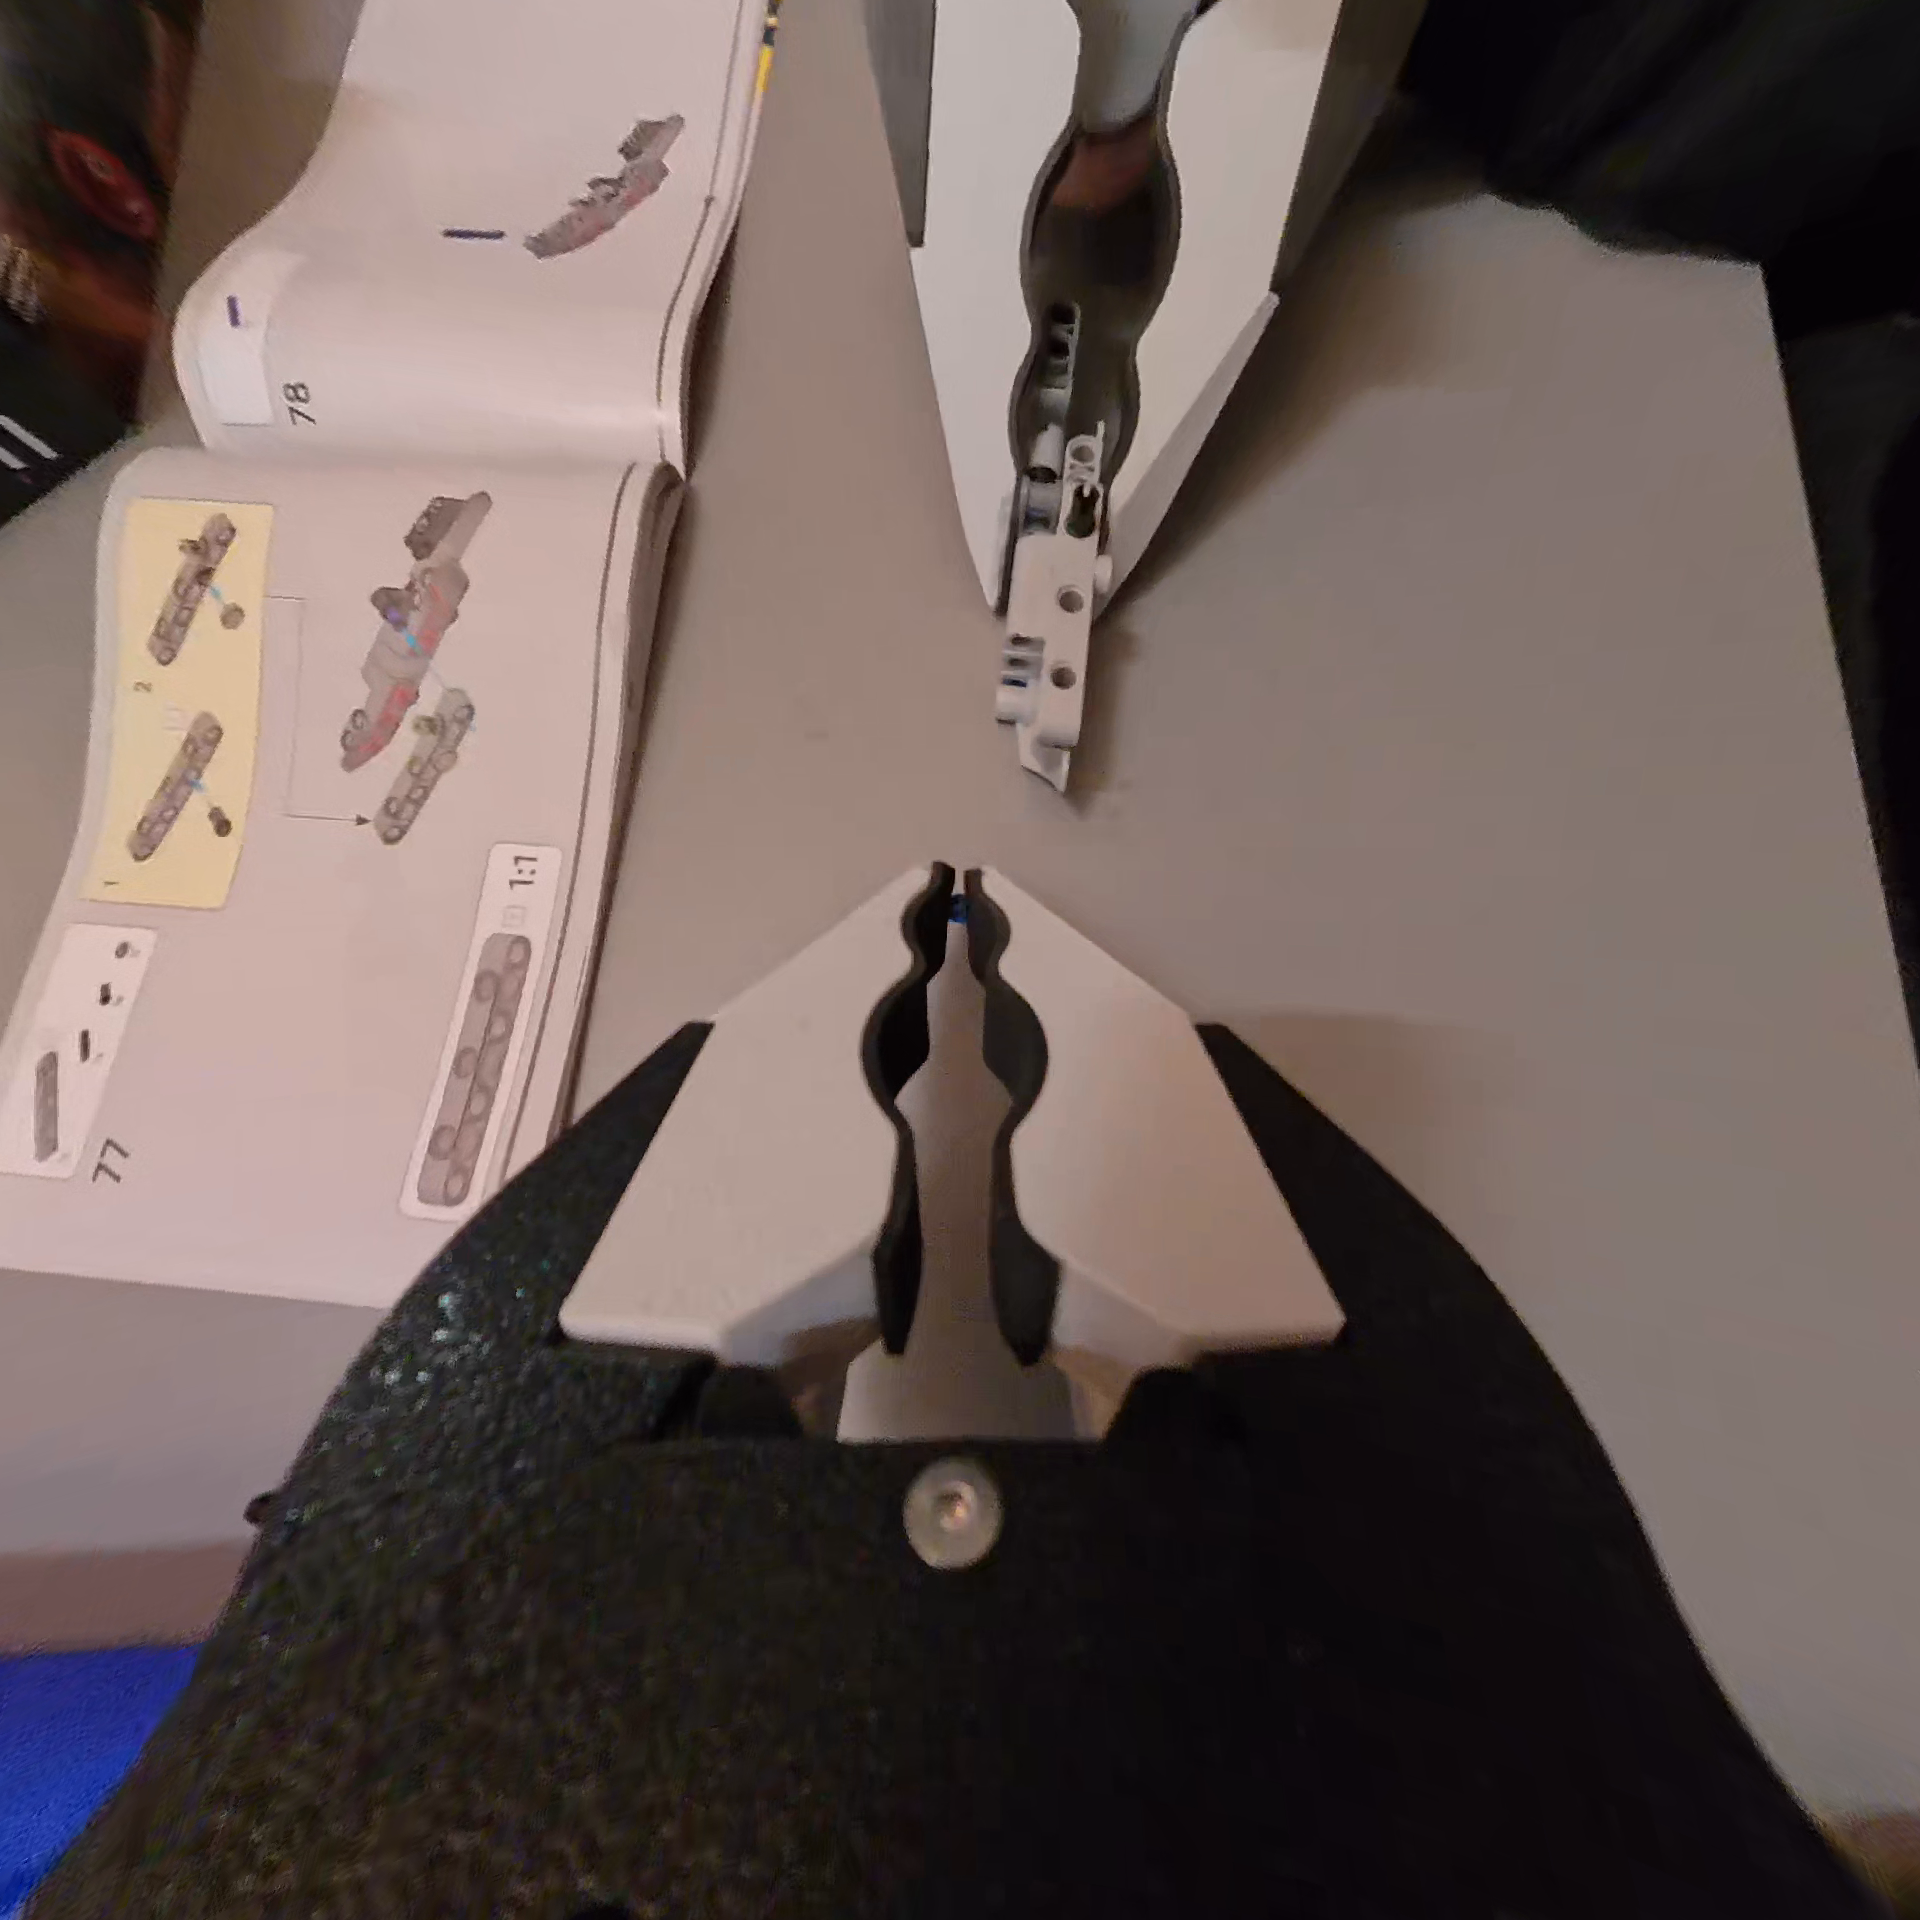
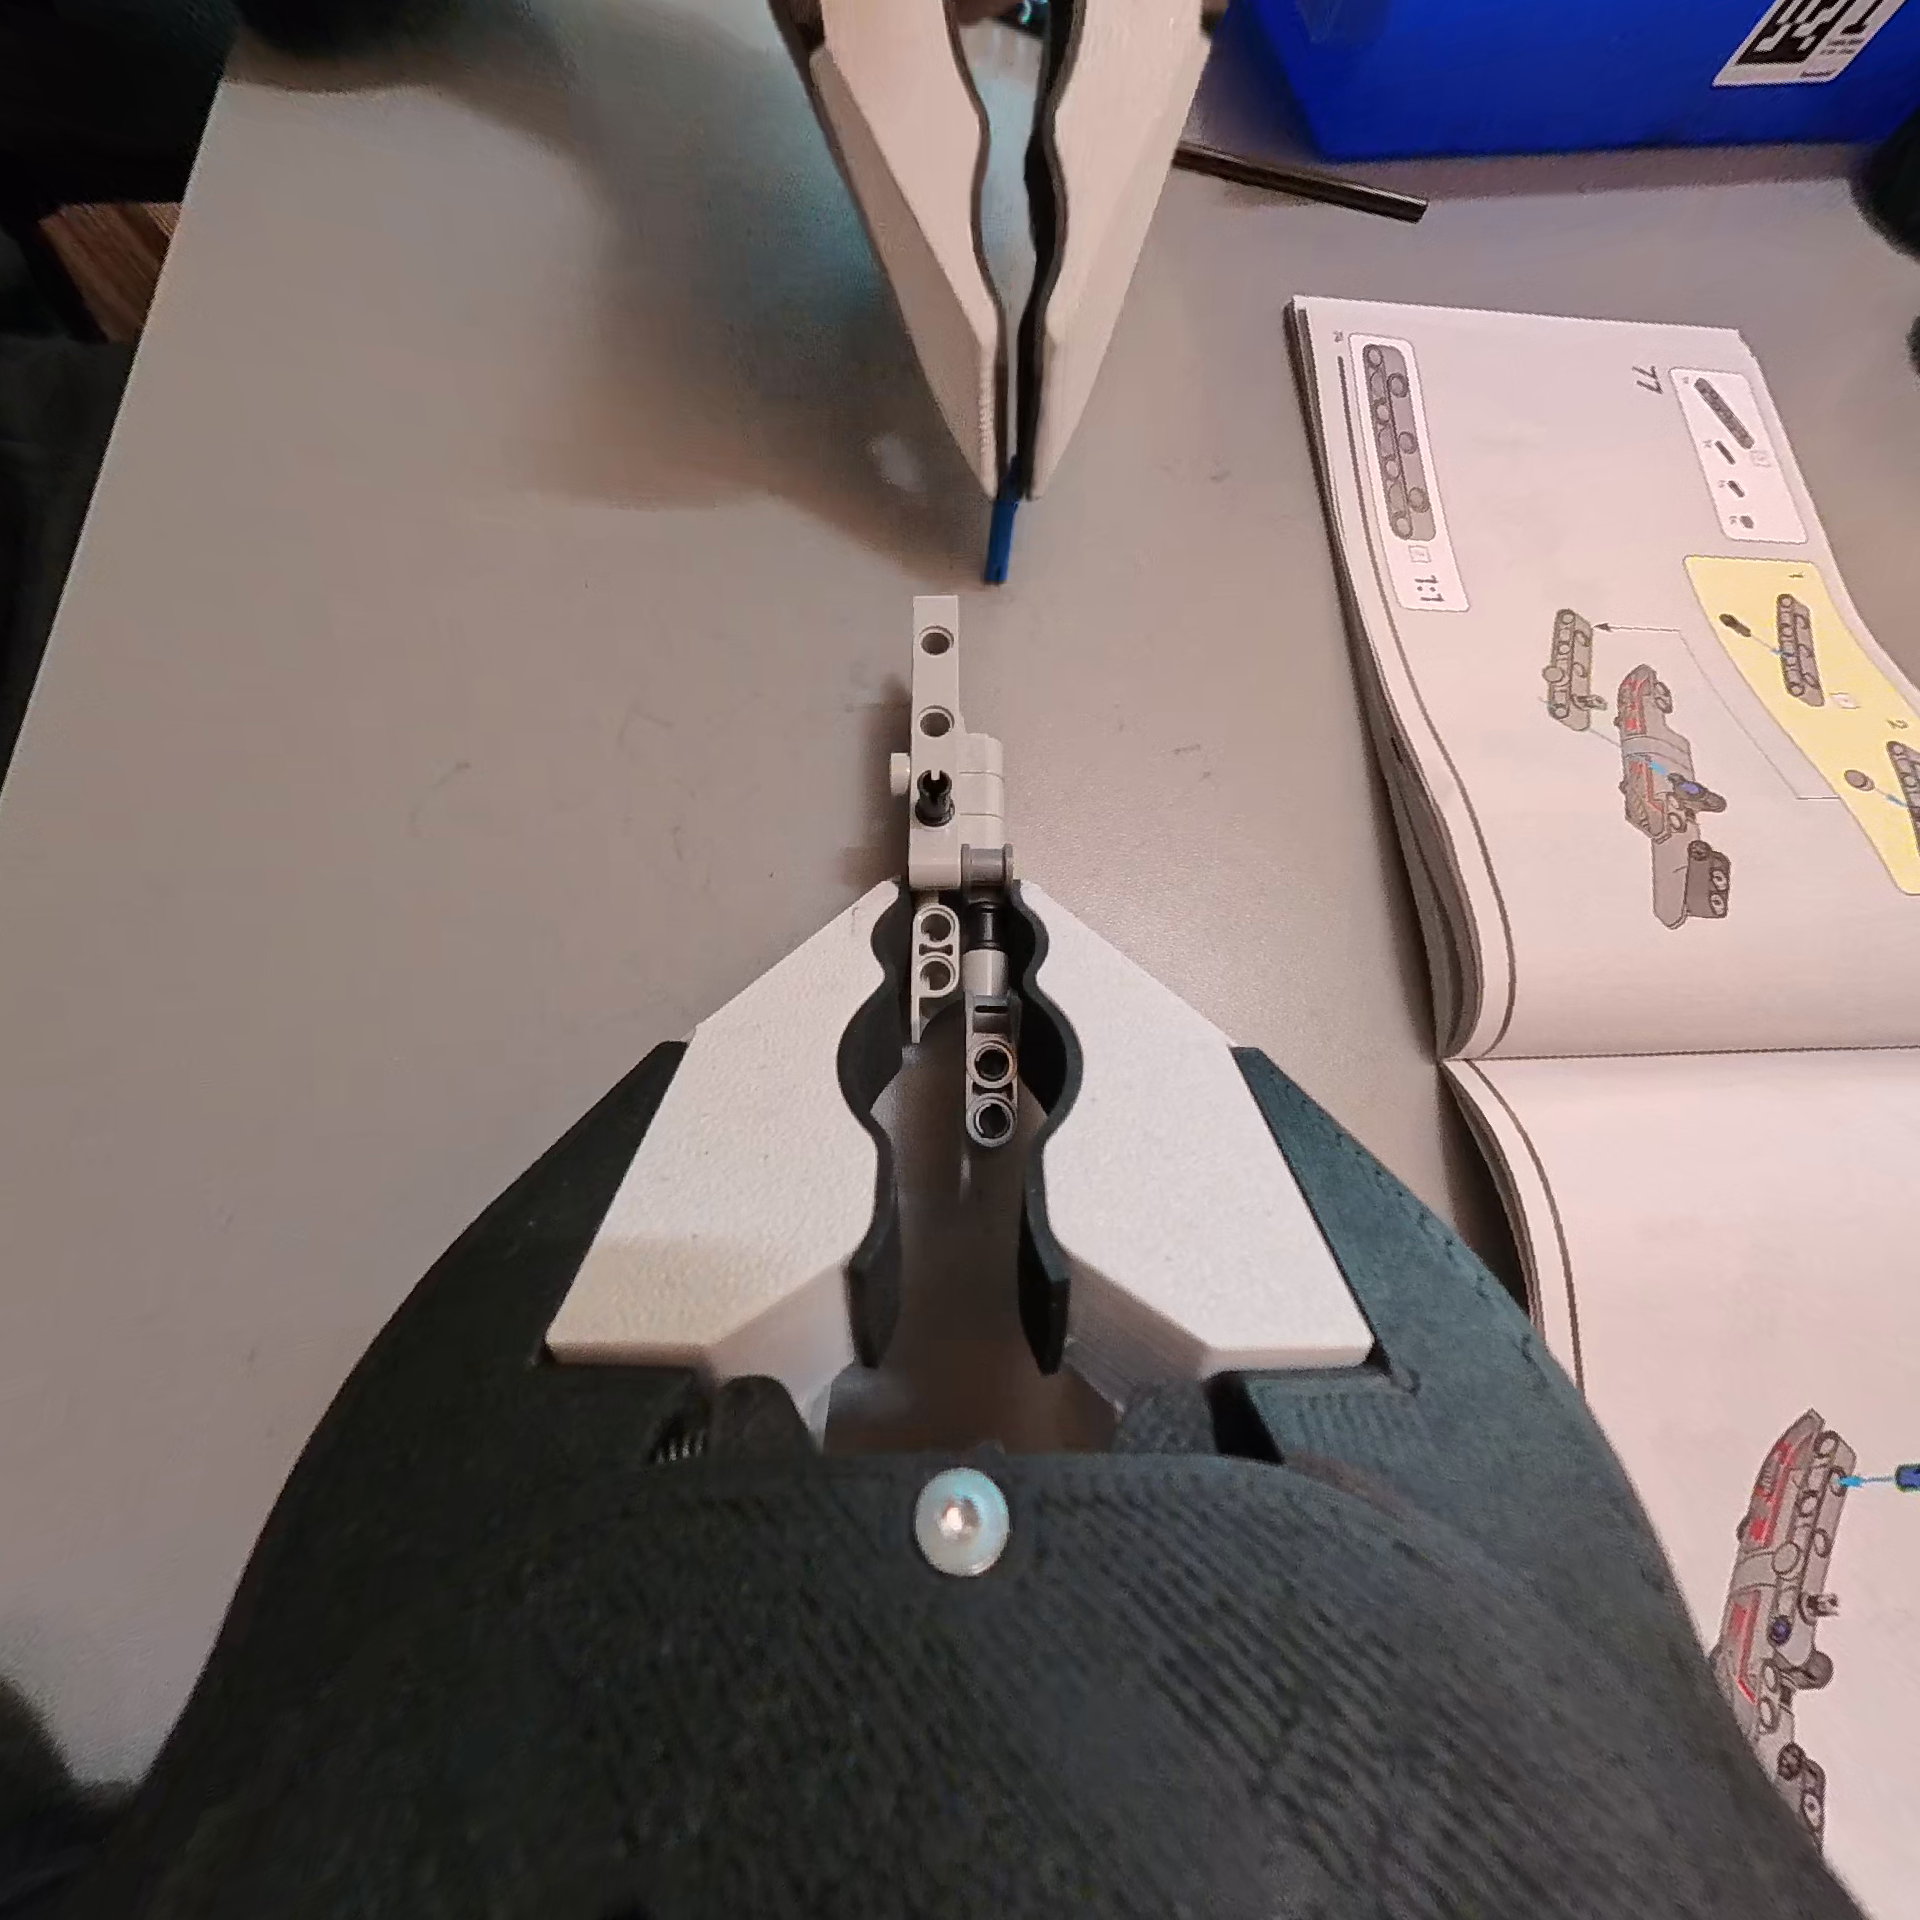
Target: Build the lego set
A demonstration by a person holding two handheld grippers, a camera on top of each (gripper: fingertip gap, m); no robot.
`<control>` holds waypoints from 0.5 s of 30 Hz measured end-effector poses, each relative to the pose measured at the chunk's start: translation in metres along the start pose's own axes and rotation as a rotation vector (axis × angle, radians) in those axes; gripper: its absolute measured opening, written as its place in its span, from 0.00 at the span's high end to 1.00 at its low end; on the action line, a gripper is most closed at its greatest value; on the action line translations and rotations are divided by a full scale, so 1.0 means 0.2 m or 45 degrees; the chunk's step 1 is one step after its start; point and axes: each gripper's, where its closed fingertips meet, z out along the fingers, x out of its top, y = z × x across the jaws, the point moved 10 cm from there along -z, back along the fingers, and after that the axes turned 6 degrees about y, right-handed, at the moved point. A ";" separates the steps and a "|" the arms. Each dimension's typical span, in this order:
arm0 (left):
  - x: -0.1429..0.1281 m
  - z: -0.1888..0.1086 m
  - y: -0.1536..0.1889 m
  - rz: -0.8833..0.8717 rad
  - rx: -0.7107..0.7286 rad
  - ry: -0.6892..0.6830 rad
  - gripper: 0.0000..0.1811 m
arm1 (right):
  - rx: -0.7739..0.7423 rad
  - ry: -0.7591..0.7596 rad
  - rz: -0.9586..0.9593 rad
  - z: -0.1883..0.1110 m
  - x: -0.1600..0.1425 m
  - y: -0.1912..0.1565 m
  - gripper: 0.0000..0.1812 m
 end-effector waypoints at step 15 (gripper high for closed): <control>0.10 -0.03 0.01 0.154 0.084 0.094 1.00 | 0.002 -0.001 0.006 0.00 0.00 0.00 0.92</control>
